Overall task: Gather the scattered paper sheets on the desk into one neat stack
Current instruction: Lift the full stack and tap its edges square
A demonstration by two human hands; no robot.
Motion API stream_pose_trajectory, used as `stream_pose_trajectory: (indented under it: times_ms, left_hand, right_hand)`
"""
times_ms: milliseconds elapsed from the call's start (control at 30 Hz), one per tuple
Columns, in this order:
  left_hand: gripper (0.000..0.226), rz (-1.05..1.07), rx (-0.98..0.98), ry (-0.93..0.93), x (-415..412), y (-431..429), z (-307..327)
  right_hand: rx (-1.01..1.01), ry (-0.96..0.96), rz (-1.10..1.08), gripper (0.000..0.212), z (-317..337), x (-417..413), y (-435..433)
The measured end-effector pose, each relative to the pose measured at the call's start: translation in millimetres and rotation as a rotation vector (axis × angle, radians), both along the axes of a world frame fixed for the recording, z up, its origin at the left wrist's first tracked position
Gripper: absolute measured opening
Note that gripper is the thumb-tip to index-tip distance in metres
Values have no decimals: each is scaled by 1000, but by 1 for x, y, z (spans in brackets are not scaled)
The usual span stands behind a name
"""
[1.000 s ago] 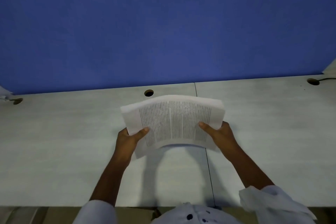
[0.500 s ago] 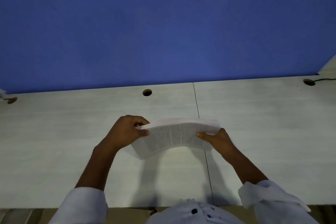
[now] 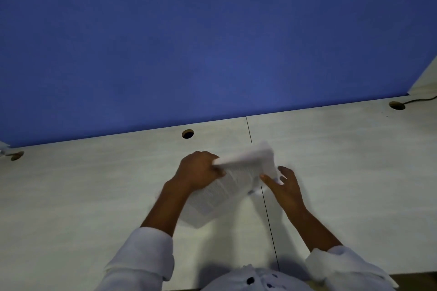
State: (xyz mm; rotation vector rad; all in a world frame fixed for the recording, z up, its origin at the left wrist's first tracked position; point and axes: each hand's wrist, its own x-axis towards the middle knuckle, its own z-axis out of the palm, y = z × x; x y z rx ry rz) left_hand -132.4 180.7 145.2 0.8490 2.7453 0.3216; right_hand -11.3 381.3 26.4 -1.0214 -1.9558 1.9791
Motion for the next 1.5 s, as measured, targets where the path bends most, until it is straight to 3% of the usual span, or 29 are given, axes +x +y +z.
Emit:
stream_pose_trajectory:
  times_ms: [67, 100, 167, 233, 367, 500, 633, 767, 1267, 1500]
  left_hand:
    - [31, 180, 308, -245, -5, -15, 10]
    - [31, 253, 476, -392, -4, -22, 14]
    - [33, 338, 719, -608, 1, -28, 11]
    - [35, 441, 905, -729, 10, -29, -6]
    - [29, 718, 1055, -684, 35, -22, -44]
    - [18, 762, 1169, -504, 42, -23, -45]
    - [28, 734, 1145, -463, 43, -30, -49]
    - [32, 747, 1119, -541, 53, -26, -67]
    - [25, 863, 1105, -505, 61, -36, -83]
    - [28, 771, 1065, -560, 17, -84, -95]
  right_hand:
    - [-152, -23, -36, 80, -2, 1, 3]
    - [-257, 19, 7, 80, -1, 1, 3]
    - [-465, 125, 146, 62, 12, -2, 0]
    - [-529, 203, 278, 47, 26, -7, -4]
    - [-239, 144, 317, 38, 37, -19, -8]
    - [-36, 215, 265, 35, 44, -21, -13]
    - [-5, 221, 263, 29, 37, -17, -14]
    - [-59, 154, 306, 35, 23, -16, -13]
    - [-37, 106, 311, 22, 16, -11, -26]
    - [53, 26, 371, 35, 15, -44, -68]
